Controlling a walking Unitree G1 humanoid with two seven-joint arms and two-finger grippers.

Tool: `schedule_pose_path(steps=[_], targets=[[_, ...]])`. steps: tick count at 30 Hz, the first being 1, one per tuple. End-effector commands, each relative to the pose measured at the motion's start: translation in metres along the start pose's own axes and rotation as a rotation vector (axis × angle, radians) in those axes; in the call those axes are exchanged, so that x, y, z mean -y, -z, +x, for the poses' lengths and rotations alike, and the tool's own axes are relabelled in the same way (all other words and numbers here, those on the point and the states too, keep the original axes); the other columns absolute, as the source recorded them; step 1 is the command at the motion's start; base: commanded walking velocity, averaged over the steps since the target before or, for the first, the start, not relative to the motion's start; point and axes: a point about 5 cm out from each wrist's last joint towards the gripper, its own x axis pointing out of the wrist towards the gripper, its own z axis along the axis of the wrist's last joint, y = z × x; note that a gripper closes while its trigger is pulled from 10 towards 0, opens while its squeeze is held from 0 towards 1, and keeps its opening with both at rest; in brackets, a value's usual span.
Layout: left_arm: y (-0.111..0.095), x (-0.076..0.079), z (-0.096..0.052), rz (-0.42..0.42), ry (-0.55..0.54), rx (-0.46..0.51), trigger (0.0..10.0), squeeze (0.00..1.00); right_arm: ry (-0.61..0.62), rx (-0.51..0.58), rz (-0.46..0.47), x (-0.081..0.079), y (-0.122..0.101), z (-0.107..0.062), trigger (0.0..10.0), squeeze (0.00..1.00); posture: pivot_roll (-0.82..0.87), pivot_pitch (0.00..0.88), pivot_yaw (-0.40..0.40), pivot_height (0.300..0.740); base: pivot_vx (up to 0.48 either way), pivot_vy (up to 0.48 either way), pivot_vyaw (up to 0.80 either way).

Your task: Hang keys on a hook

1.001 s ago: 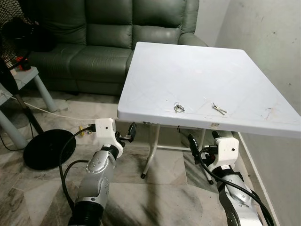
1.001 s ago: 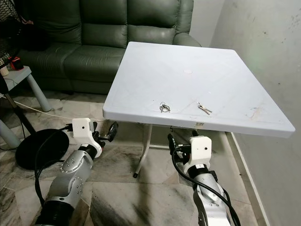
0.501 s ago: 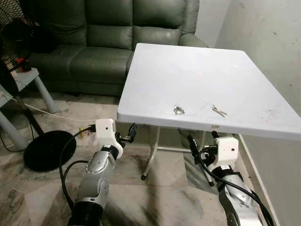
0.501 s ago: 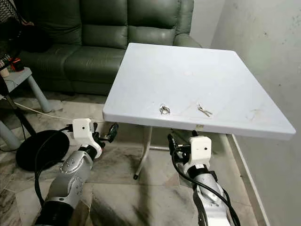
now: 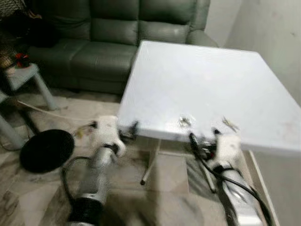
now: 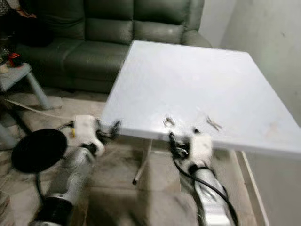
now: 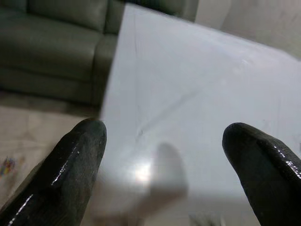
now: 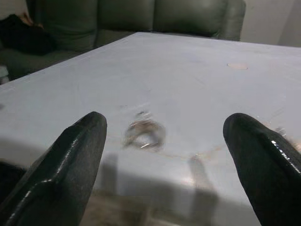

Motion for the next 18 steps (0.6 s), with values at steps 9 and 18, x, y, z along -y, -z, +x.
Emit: schedule_pose_path(steps=[9, 18], targets=[[0.0000, 0.0127, 0.0030, -0.006, 0.034, 0.002, 10.0, 0.00, 0.029, -0.005, -0.017, 0.0107, -0.0013, -0.0014, 10.0, 0.00, 0.05, 0.000, -0.060, 0.740, 0.414, 0.000, 0.00], [-0.0013, 0.0167, 0.0020, 0.018, 0.040, 0.025, 10.0, 0.00, 0.083, -0.024, -0.037, 0.0152, 0.0000, -0.0007, 10.0, 0.00, 0.05, 0.000, -0.059, 0.740, 0.042, 0.000, 0.00]])
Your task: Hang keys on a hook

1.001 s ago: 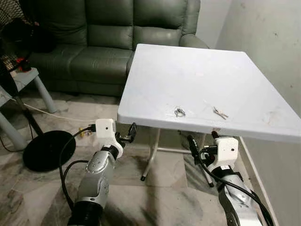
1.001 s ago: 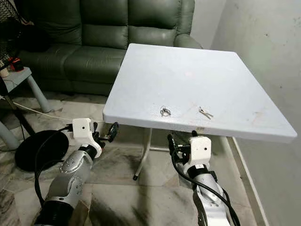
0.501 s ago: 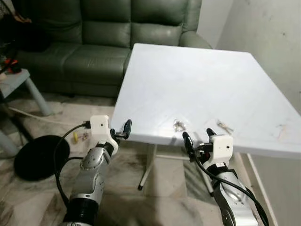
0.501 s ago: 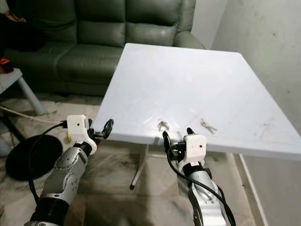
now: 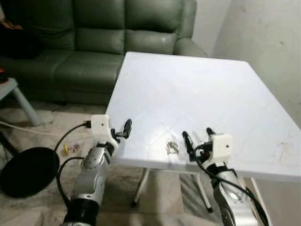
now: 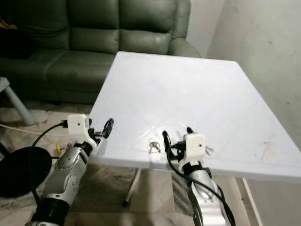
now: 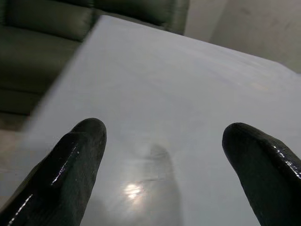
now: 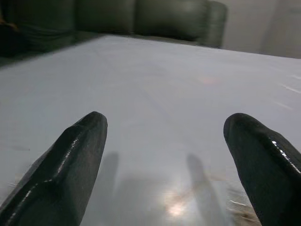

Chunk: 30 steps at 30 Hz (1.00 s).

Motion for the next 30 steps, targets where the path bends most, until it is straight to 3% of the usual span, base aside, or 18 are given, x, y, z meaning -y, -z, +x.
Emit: schedule_pose_path(steps=[1, 9, 12, 18, 30], targets=[[-0.002, 0.007, 0.000, 0.008, 0.040, 0.017, 10.0, 0.00, 0.049, -0.024, -0.018, 0.008, 0.003, -0.002, 10.0, 0.00, 0.05, 0.000, -0.062, 0.740, 0.000, 0.000, 0.00], [-0.004, 0.015, -0.002, 0.052, 0.109, 0.028, 10.0, 0.00, 0.112, -0.060, 0.002, 0.014, 0.003, 0.002, 10.0, 0.00, 0.05, 0.000, -0.059, 0.740, 0.000, 0.000, 0.00], [-0.004, 0.022, -0.004, 0.082, 0.148, 0.031, 10.0, 0.00, 0.140, -0.064, -0.035, 0.017, 0.001, 0.005, 10.0, 0.00, 0.05, 0.000, -0.058, 0.740, 0.000, 0.000, 0.00], [-0.003, 0.039, -0.008, 0.111, 0.244, 0.034, 10.0, 0.00, 0.171, -0.081, -0.062, 0.019, -0.008, 0.017, 10.0, 0.00, 0.05, 0.000, -0.058, 0.740, 0.000, 0.000, 0.00], [-0.002, 0.058, -0.016, 0.115, 0.306, 0.030, 10.0, 0.00, 0.182, -0.115, -0.126, 0.022, -0.019, 0.042, 10.0, 0.00, 0.05, 0.010, -0.067, 0.740, 0.000, 0.000, 0.00]])
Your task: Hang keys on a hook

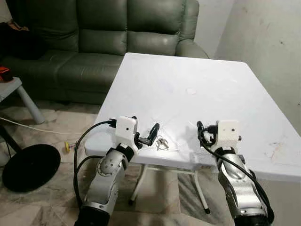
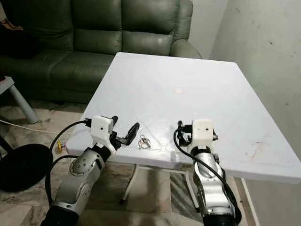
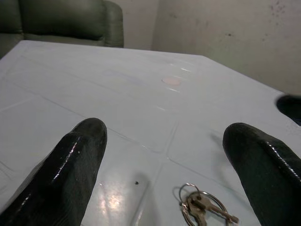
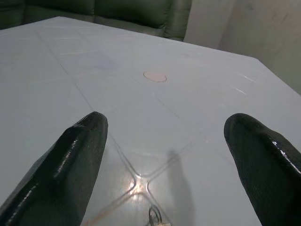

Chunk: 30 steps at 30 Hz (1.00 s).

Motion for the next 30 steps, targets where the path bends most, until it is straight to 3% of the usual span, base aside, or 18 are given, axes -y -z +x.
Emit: schedule_pose_path(steps=[1, 15, 24, 27, 30], targets=[[-0.003, 0.007, 0.000, 0.009, 0.019, 0.004, 10.0, 0.00, 0.007, -0.018, -0.031, 0.002, 0.001, 0.005, 10.0, 0.00, 0.05, 0.010, -0.067, 0.740, 0.000, 0.000, 0.00], [-0.001, 0.012, -0.004, -0.005, 0.013, -0.006, 10.0, 0.00, -0.077, -0.083, -0.116, 0.003, 0.009, 0.028, 10.0, 0.00, 0.07, 0.023, -0.088, 0.740, 0.000, 0.000, 0.00], [-0.002, 0.013, -0.006, -0.003, 0.009, -0.006, 10.0, 0.00, -0.178, -0.132, -0.108, 0.013, 0.030, 0.023, 10.0, 0.00, 0.07, 0.025, -0.089, 0.740, 0.000, 0.000, 0.00], [-0.003, 0.013, -0.006, -0.005, 0.009, -0.006, 10.0, 0.00, -0.270, -0.092, -0.031, 0.015, 0.032, 0.017, 10.0, 0.00, 0.07, 0.025, -0.088, 0.740, 0.000, 0.000, 0.00], [-0.003, 0.014, -0.006, -0.005, 0.009, -0.006, 10.0, 0.00, -0.267, -0.075, -0.064, 0.020, 0.034, 0.014, 10.0, 0.00, 0.07, 0.025, -0.088, 0.740, 0.000, 0.000, 0.00]])
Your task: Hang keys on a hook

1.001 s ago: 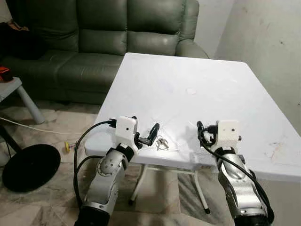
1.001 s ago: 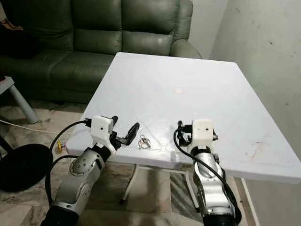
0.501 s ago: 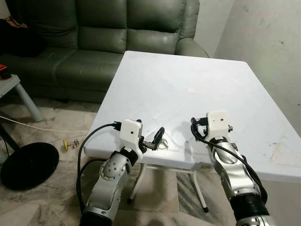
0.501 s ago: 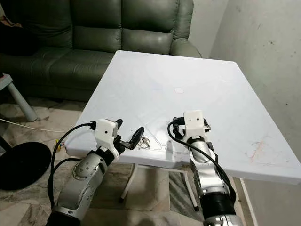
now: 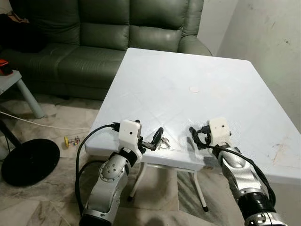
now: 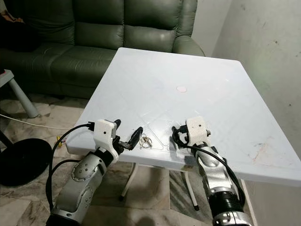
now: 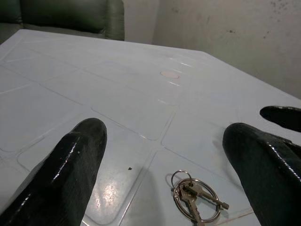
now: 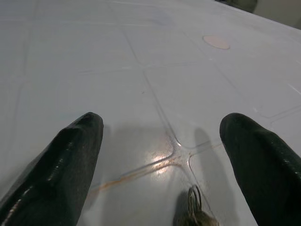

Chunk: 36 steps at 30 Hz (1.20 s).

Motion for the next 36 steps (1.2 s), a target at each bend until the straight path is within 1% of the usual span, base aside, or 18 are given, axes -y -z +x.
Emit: schedule_pose_path(steps=[1, 9, 11, 12, 13, 14, 15, 16, 17, 19, 24, 30, 31, 32, 33, 34, 35, 36], targets=[[-0.002, 0.003, 0.000, 0.001, 0.011, 0.000, 10.0, 0.00, 0.044, -0.016, 0.004, 0.012, 0.003, -0.004, 10.0, 0.00, 0.06, 0.028, -0.082, 0.740, 0.000, 0.000, 0.00], [-0.003, 0.003, 0.001, 0.001, 0.004, -0.001, 10.0, 0.00, 0.047, -0.036, 0.004, 0.024, 0.010, -0.008, 10.0, 0.00, 0.06, 0.036, -0.076, 0.740, 0.000, 0.000, 0.00], [-0.003, 0.002, 0.001, 0.000, 0.004, -0.001, 10.0, 0.00, 0.044, -0.036, -0.002, 0.025, 0.010, -0.009, 9.7, 0.00, 0.06, 0.036, -0.076, 0.740, 0.000, 0.000, 0.00], [-0.003, 0.002, 0.001, -0.002, 0.000, -0.001, 10.0, 0.00, 0.031, -0.053, -0.015, 0.027, 0.012, -0.011, 6.5, 0.00, 0.06, 0.037, -0.077, 0.740, 0.000, 0.000, 0.00], [-0.003, 0.002, 0.001, -0.002, -0.001, -0.001, 10.0, 0.00, 0.025, -0.062, -0.015, 0.028, 0.014, -0.012, 6.5, 0.00, 0.06, 0.038, -0.078, 0.740, 0.000, 0.000, 0.00], [-0.003, 0.002, 0.001, -0.001, -0.002, -0.001, 10.0, 0.00, 0.019, -0.065, -0.015, 0.029, 0.015, -0.012, 7.0, 0.00, 0.06, 0.038, -0.078, 0.740, 0.000, 0.000, 0.00], [-0.003, 0.002, 0.001, -0.003, -0.005, -0.001, 10.0, 0.00, 0.006, -0.059, -0.010, 0.030, 0.015, -0.014, 4.2, 0.00, 0.05, 0.038, -0.078, 0.740, 0.000, 0.000, 0.00], [-0.003, 0.002, 0.001, -0.004, -0.006, -0.001, 10.0, 0.00, 0.015, -0.066, -0.015, 0.031, 0.016, -0.014, 3.9, 0.00, 0.05, 0.038, -0.078, 0.740, 0.000, 0.000, 0.00], [-0.003, 0.002, 0.001, -0.005, -0.006, 0.000, 10.0, 0.00, 0.015, -0.064, -0.008, 0.032, 0.016, -0.015, 0.0, 0.00, 0.05, 0.038, -0.078, 0.740, 0.000, 0.000, 0.00], [-0.003, 0.002, 0.001, -0.005, -0.007, 0.001, 10.0, 0.00, -0.003, -0.047, -0.007, 0.032, 0.016, -0.017, 0.0, 0.00, 0.05, 0.037, -0.078, 0.740, 0.000, 0.000, 0.00], [-0.004, 0.002, 0.001, -0.005, -0.008, 0.002, 10.0, 0.00, -0.004, -0.058, -0.031, 0.034, 0.018, -0.019, 0.0, 0.00, 0.05, 0.038, -0.075, 0.740, 0.000, 0.000, 0.00], [-0.004, 0.001, 0.002, -0.006, -0.009, 0.002, 10.0, 0.00, -0.015, -0.069, -0.027, 0.036, 0.020, -0.021, 0.0, 0.00, 0.05, 0.040, -0.072, 0.740, 0.000, 0.000, 0.00], [-0.004, 0.000, 0.002, -0.005, -0.010, 0.003, 10.0, 0.00, -0.018, -0.080, -0.038, 0.036, 0.021, -0.021, 1.5, 0.00, 0.05, 0.040, -0.071, 0.740, 0.000, 0.000, 0.00], [-0.004, 0.000, 0.002, -0.005, -0.010, 0.003, 10.0, 0.00, -0.021, -0.082, -0.046, 0.037, 0.022, -0.021, 1.5, 0.00, 0.05, 0.040, -0.071, 0.740, 0.000, 0.000, 0.00], [-0.004, 0.000, 0.002, -0.005, -0.010, 0.003, 10.0, 0.00, -0.024, -0.095, -0.051, 0.037, 0.023, -0.021, 4.3, 0.00, 0.05, 0.040, -0.071, 0.740, 0.000, 0.000, 0.00], [-0.005, 0.000, 0.002, -0.006, -0.010, 0.004, 10.0, 0.00, -0.025, -0.104, -0.054, 0.037, 0.023, -0.021, 4.3, 0.00, 0.05, 0.040, -0.071, 0.740, 0.000, 0.000, 0.00], [-0.005, 0.000, 0.002, -0.006, -0.010, 0.004, 10.0, 0.00, -0.027, -0.121, -0.051, 0.037, 0.025, -0.021, 10.0, 0.00, 0.05, 0.040, -0.071, 0.740, 0.000, 0.000, 0.00], [-0.005, 0.000, 0.002, -0.006, -0.011, 0.004, 10.0, 0.00, -0.027, -0.132, -0.050, 0.037, 0.025, -0.021, 10.0, 0.00, 0.05, 0.040, -0.071, 0.740, 0.000, 0.000, 0.00]])
